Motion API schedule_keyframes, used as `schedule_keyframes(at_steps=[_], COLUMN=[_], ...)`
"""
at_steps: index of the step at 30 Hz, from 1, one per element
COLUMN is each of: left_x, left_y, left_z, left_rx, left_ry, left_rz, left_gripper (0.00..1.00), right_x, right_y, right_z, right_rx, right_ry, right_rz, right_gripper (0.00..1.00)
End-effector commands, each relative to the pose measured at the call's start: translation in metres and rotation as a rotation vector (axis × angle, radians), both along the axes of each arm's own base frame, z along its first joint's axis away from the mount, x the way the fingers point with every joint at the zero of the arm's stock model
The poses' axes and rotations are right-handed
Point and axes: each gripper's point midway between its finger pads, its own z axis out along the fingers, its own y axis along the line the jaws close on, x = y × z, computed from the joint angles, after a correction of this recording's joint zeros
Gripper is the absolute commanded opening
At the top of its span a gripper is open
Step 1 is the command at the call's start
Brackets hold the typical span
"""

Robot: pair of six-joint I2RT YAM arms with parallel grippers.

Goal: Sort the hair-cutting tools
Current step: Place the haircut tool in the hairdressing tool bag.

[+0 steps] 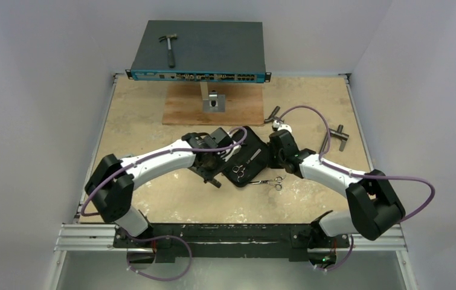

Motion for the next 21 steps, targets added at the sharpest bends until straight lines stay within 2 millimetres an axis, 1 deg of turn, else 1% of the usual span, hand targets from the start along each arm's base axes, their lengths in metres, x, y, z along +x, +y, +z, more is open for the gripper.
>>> schedule_keyframes(at_steps=[1,5,13,17,21], left_x=[0.023,0.043,0.071,0.080,0.083], left_y=[0.008,0.000,-0.010,-0.010,-0.010], left_z=[0.002,0.002,0.010,0.005,0.000], left_rx=[0.119,0.125,0.149,0.226,0.288], left_ry=[-0.104,-0.188,-0.294,-0.314,-0.310], left_rz=[-0.038,-0.016,0.022,0.029,0.021], left_gripper=[0.00,0.00,0.00,0.00,0.00], right_x=[0.010,0.008,0.004,0.004,0.003], right_y=[0.010,0.010,0.013,0.014,0.015], right_z=[0.014,0.011,0.005,0.008,0.008], right_rx=[0.050,0.060,0.084,0.090,0.095], right_ry=[-0.065,-0.064,-0.053,-0.058,-0.058], right_rz=[0.022,0.022,0.030,0.031,0.036], right_gripper=[0.00,0.00,0.00,0.00,0.00])
